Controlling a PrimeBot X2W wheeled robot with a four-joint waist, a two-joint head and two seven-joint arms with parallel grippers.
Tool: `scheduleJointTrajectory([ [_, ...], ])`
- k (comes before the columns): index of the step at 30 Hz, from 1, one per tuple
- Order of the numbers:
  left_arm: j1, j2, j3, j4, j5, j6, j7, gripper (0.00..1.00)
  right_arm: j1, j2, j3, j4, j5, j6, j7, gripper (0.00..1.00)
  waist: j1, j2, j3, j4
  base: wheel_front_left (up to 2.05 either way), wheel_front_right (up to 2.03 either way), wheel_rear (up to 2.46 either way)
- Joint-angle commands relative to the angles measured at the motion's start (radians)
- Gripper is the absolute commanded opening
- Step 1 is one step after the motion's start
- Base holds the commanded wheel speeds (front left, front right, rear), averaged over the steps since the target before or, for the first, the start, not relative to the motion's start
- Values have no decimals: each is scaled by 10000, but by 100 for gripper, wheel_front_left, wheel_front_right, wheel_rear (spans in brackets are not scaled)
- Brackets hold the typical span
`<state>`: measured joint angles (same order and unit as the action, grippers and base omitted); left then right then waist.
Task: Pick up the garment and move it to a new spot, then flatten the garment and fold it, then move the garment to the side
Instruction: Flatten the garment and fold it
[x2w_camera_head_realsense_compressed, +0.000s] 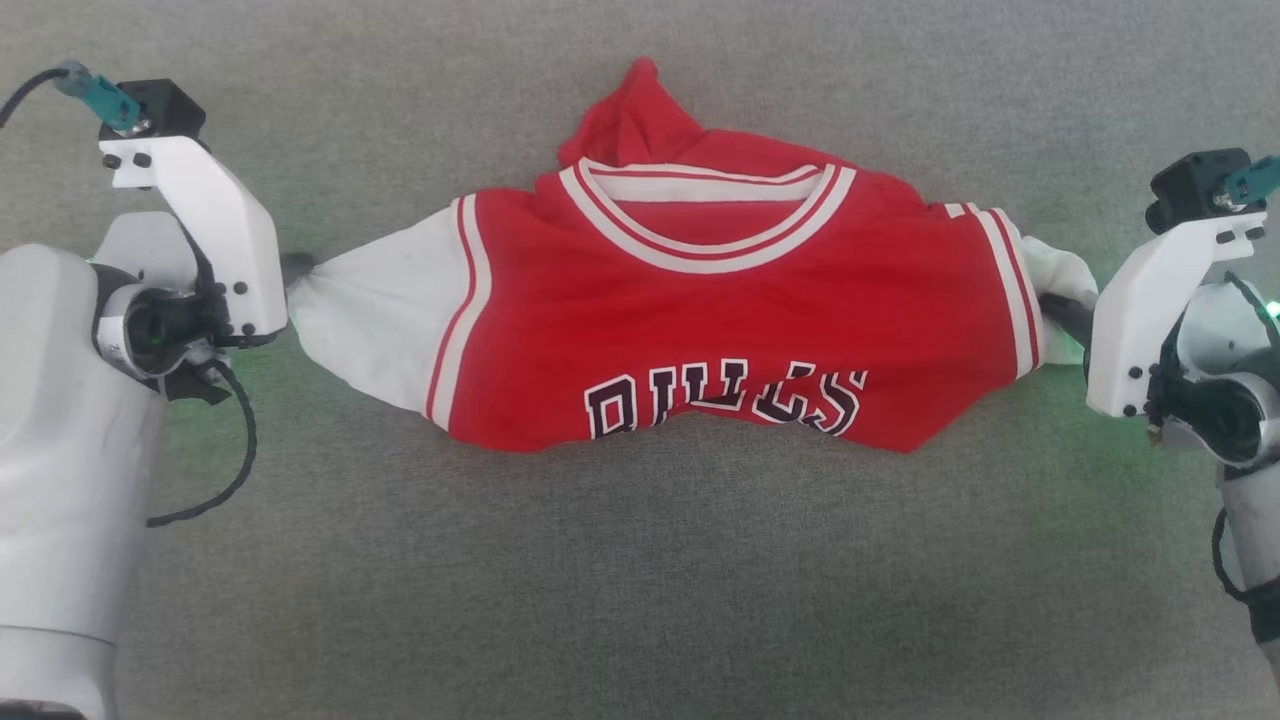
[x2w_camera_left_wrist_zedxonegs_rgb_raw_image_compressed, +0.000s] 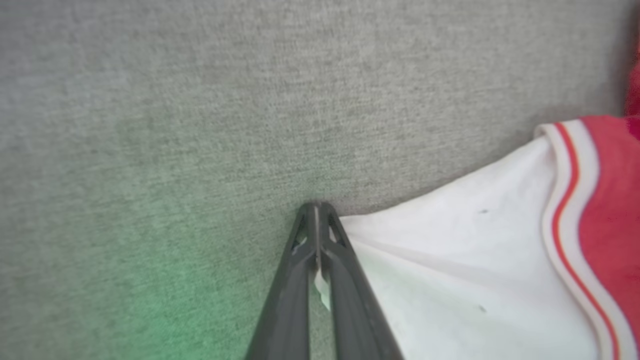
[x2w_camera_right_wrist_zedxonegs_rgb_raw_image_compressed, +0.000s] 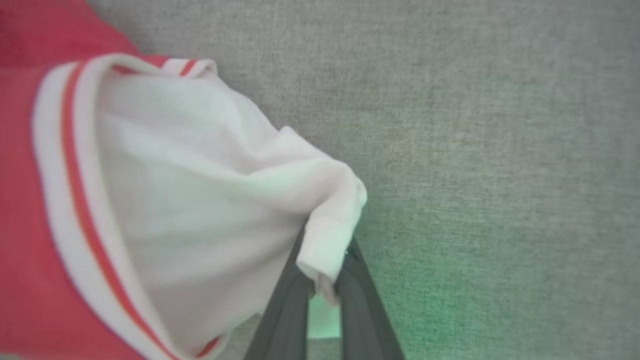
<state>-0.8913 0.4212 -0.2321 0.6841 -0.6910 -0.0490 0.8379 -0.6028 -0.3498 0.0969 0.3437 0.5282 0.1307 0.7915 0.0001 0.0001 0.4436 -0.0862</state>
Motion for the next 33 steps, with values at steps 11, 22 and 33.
scheduleJointTrajectory([
  [11,-647,80,-112,-319,211,24,-326,0,-1108,-222,75,-761,450,0,106,0,-1,-1,-1647,298,0,0,0],
  [22,-2282,318,-221,-1496,613,265,-347,0,-3109,-708,1206,-1104,1038,0,-1242,0,-1,-1,-3376,532,0,0,0],
  [33,-3587,246,-394,-1518,1005,480,-662,0,-5119,-814,2544,-17,1426,0,-2710,0,-1,-1,-4196,674,0,0,0],
])
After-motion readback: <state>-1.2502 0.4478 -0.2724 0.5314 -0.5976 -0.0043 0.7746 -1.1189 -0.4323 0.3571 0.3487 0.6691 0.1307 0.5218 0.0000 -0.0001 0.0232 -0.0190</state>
